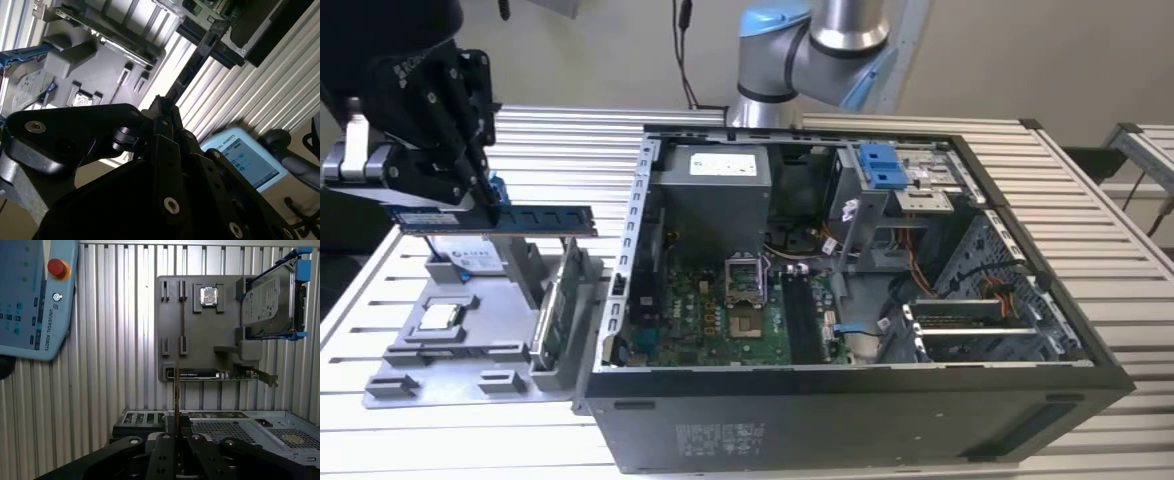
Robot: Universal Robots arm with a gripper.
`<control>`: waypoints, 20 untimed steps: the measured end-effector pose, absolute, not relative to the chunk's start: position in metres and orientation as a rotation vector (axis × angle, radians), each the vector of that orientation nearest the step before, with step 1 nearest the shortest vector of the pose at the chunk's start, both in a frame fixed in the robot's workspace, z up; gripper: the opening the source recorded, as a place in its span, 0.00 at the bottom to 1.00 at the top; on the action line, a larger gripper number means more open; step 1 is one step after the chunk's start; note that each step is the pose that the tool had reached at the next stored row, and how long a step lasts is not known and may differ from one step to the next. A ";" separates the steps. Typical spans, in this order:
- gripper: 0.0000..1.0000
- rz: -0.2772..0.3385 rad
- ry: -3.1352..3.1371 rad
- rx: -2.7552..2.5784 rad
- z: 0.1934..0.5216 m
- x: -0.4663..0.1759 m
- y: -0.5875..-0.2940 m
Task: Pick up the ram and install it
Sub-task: 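Pick up the ram and move it above insertion slot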
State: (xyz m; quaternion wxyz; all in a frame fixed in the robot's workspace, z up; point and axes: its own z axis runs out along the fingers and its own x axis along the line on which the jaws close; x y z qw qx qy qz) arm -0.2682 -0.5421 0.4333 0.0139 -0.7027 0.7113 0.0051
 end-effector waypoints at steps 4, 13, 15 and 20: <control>0.14 0.016 2.215 -2.188 0.433 -0.260 -0.542; 0.14 0.016 2.215 -2.189 0.433 -0.241 -0.542; 0.14 0.017 2.215 -2.189 0.433 -0.237 -0.542; 0.14 0.017 2.216 -2.189 0.433 -0.225 -0.542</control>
